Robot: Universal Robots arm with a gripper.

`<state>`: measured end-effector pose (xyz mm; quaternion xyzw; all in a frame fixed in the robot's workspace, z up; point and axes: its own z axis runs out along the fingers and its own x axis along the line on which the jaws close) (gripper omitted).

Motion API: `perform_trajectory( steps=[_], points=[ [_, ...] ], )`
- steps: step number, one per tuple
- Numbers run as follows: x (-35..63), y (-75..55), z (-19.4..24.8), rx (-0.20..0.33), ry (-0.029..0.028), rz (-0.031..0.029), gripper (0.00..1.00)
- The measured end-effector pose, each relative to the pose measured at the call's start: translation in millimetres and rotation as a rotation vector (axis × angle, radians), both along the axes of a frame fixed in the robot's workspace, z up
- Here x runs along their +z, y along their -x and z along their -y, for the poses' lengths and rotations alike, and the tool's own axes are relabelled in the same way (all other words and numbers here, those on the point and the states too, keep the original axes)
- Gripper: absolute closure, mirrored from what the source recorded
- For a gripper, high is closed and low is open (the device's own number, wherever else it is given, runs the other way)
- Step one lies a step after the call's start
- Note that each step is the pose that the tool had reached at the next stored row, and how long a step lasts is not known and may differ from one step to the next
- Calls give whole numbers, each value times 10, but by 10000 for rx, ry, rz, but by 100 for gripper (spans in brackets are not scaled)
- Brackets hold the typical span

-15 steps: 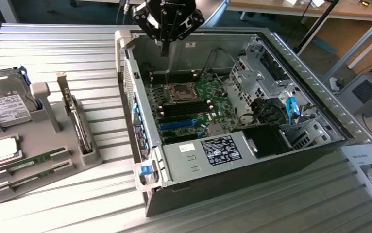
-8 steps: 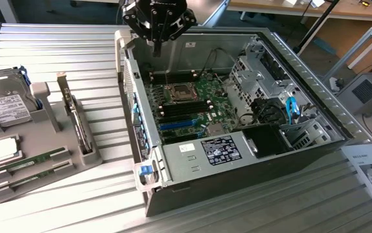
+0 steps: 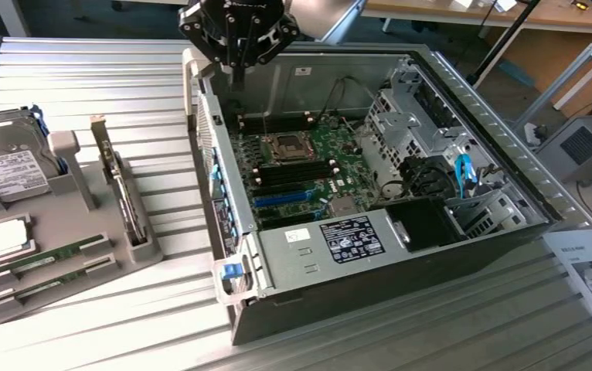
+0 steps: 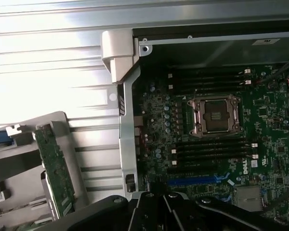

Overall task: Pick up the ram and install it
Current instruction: 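Reach for the ram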

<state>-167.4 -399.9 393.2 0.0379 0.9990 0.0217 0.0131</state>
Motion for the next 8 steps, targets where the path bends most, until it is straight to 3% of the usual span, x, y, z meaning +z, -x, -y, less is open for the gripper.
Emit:
perform_trajectory(
  steps=[8],
  points=[
    [0,190,7,0,0,0,89]
  ],
)
